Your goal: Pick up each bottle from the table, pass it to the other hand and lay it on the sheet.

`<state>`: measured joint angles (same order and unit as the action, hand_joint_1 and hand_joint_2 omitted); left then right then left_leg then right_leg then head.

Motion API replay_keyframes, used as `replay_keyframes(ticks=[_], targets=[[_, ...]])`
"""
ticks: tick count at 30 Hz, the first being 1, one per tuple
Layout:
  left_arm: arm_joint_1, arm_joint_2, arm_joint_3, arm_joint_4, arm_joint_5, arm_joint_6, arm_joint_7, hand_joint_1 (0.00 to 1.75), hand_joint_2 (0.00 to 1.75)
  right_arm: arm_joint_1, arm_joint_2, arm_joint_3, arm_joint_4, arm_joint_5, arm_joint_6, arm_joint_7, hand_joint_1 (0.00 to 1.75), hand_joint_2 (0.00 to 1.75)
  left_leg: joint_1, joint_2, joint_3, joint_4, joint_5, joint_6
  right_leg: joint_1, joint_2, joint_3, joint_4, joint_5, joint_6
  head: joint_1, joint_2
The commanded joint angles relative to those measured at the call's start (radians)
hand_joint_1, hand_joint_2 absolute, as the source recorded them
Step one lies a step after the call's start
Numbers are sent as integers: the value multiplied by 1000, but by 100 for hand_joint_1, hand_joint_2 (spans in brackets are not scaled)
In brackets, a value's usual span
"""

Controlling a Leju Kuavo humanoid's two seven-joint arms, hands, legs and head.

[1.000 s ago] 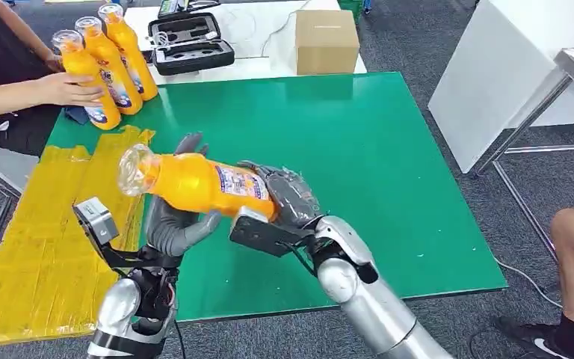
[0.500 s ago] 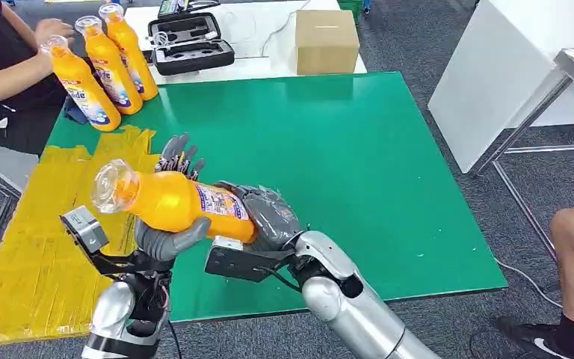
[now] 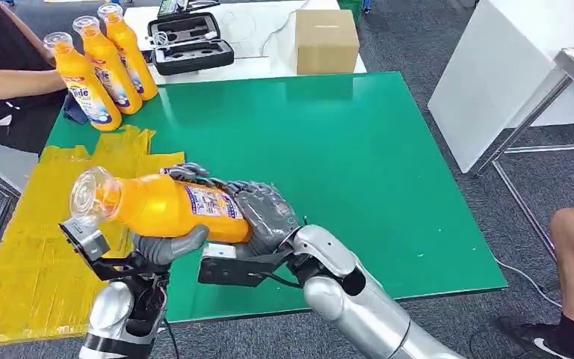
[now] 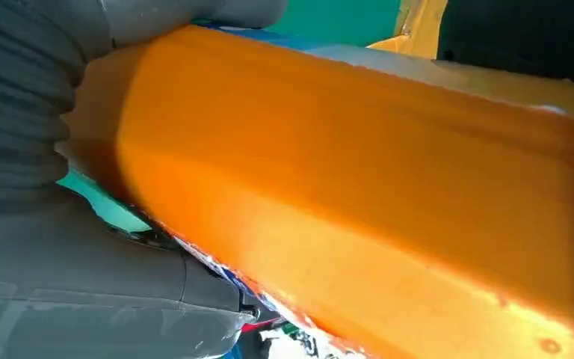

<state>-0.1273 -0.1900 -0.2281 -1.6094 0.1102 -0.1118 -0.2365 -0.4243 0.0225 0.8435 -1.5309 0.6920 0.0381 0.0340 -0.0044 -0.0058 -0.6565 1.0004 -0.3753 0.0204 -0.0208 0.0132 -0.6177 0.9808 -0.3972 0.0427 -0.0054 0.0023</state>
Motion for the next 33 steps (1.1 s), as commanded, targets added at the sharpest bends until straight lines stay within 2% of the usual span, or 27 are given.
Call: replay_keyframes(ticks=[1, 5, 6, 8, 9, 10, 11, 12, 15, 21, 25, 28, 33], targets=[[-60, 9, -2, 63, -26, 14, 13, 175, 175, 2, -19, 124, -19, 9, 26, -24, 175, 175, 1, -1, 5, 0, -2, -2, 2, -3, 6, -1, -2, -2, 0, 0], [-59, 10, 4, 61, -25, 12, 13, 175, 175, 3, -19, 107, -14, 9, 23, -19, 175, 175, 1, -1, 2, -1, -1, -1, 1, -2, 3, -1, -1, -1, 0, 0], [-61, 11, 9, 61, -28, 16, 12, 175, 175, 5, -19, 94, -13, 9, 17, -14, 175, 175, 2, -1, 6, 0, -2, -2, 2, -3, 6, -1, -2, -3, 0, 0], [-64, 13, 14, 60, -33, 23, 10, 175, 175, 5, -21, 80, -13, 9, 10, -10, 169, 175, 1, -1, 3, 0, -1, -1, 1, -2, 4, -1, -1, -2, 0, 0], [-66, 18, 15, 59, -53, 35, 9, 175, 175, 11, -18, 65, -16, 4, 4, -7, 35, 175, 2, -1, 5, 0, -2, -2, 2, -3, 6, -1, -2, -3, 0, 0], [-70, 30, 5, 56, -110, 58, 3, 175, 175, 11, -21, 54, -17, 7, 1, 2, 0, 175, 1, -1, 4, 0, -2, -2, 2, -2, 5, -1, -2, -2, 0, 0], [-76, 44, -1, 54, -198, 97, -8, 175, 175, 7, -25, 38, -14, 0, 4, 14, 0, 175, 1, -1, 3, 0, -1, -1, 1, -2, 3, -1, -1, -2, 0, 0], [-90, 63, -3, 59, -322, 143, 1, 175, 175, 1, -31, 9, -13, -1, 0, 28, 0, 0, 2, -2, 5, 0, -2, -2, 2, -3, 6, 0, -2, -3, 0, 0], [-112, 70, 26, 74, -377, 151, 5, 175, 175, -6, -36, -35, -20, -24, 10, 20, 0, 0, 2, -2, 5, 1, -2, -2, 2, -3, 6, 0, -2, -3, -1, 0], [-106, 61, 28, 72, -383, 147, 3, 175, 175, 1, -29, -32, -22, -21, 12, 20, 0, 0, 1, 0, 3, 0, -1, -1, 1, -2, 3, 0, -1, -2, 0, 0], [-151, 133, 66, 125, -992, 420, 79, 175, 175, -1, -42, -133, -74, -45, -9, 27, 0, 0, 1, -1, 4, 0, -2, -2, 2, -3, 5, 0, -2, -2, 0, 0], [-166, 194, 125, 199, -1278, 512, 139, 175, 175, 3, -74, -199, -127, -67, 2, 21, 0, 0, 1, 0, 3, 0, -1, -1, 1, -2, 3, 0, -1, -2, 0, 0], [-271, 303, 108, 489, -1595, 504, 258, 175, 175, -29, -102, -221, -137, -92, 30, 10, 0, 0, 1, -1, 5, -1, 0, -2, 1, -3, 5, 0, -1, -2, 0, 0]])
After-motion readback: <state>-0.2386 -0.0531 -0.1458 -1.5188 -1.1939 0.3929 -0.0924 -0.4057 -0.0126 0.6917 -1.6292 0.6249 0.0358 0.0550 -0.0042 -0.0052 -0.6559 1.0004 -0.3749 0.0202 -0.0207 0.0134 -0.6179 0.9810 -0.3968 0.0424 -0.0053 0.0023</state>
